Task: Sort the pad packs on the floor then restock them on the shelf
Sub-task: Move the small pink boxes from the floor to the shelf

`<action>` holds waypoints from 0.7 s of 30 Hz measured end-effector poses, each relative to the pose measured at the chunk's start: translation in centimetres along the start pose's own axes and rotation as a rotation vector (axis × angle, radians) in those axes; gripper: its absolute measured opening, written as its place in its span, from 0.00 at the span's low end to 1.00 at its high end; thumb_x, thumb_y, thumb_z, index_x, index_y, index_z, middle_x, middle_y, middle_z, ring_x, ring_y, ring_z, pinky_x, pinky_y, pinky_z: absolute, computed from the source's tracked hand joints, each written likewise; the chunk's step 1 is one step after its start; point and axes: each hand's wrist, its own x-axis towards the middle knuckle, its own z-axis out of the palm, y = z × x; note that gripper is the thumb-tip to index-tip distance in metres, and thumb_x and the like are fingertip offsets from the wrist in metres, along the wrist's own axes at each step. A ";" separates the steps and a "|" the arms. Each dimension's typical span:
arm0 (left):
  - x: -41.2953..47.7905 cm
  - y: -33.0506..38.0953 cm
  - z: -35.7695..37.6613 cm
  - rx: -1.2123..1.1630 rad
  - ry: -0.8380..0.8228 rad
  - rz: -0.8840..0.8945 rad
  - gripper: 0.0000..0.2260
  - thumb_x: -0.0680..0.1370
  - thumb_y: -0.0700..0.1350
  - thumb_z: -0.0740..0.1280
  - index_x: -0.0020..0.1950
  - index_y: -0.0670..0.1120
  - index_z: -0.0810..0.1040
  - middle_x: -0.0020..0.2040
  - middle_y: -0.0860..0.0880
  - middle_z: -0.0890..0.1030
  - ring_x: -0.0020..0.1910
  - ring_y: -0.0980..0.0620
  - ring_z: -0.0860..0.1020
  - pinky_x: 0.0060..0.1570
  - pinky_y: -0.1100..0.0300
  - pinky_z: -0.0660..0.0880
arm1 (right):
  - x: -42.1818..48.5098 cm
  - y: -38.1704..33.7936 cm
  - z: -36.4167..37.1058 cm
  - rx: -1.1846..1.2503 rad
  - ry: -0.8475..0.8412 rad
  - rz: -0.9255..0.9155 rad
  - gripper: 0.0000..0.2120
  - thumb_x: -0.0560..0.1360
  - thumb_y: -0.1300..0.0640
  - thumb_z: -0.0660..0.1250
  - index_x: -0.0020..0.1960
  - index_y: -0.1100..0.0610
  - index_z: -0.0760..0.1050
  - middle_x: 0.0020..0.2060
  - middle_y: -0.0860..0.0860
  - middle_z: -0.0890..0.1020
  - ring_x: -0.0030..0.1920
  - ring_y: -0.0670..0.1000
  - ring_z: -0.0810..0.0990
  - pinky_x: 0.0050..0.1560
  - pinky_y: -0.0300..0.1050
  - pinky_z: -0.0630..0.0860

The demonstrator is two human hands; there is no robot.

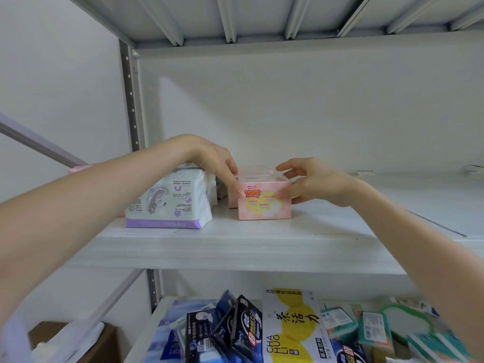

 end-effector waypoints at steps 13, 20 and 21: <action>0.4 -0.2 -1.3 0.044 -0.083 -0.062 0.38 0.68 0.56 0.76 0.75 0.52 0.66 0.74 0.53 0.66 0.74 0.50 0.62 0.73 0.54 0.58 | 1.1 -0.3 2.5 -0.047 0.032 -0.002 0.32 0.67 0.62 0.78 0.67 0.57 0.70 0.61 0.54 0.75 0.56 0.55 0.81 0.52 0.51 0.82; 0.6 -0.4 -1.0 0.018 -0.046 -0.057 0.37 0.68 0.54 0.76 0.75 0.52 0.66 0.73 0.53 0.67 0.72 0.51 0.65 0.66 0.59 0.62 | 1.3 -0.3 2.8 -0.063 0.057 0.009 0.32 0.66 0.61 0.78 0.68 0.58 0.70 0.61 0.53 0.75 0.56 0.52 0.80 0.50 0.49 0.82; 0.6 -0.4 -1.0 0.009 -0.043 -0.056 0.37 0.68 0.54 0.76 0.75 0.52 0.66 0.73 0.53 0.67 0.71 0.51 0.65 0.66 0.60 0.62 | 1.3 -0.3 2.8 -0.062 0.058 0.014 0.32 0.66 0.62 0.78 0.68 0.58 0.70 0.61 0.53 0.75 0.56 0.53 0.80 0.51 0.49 0.82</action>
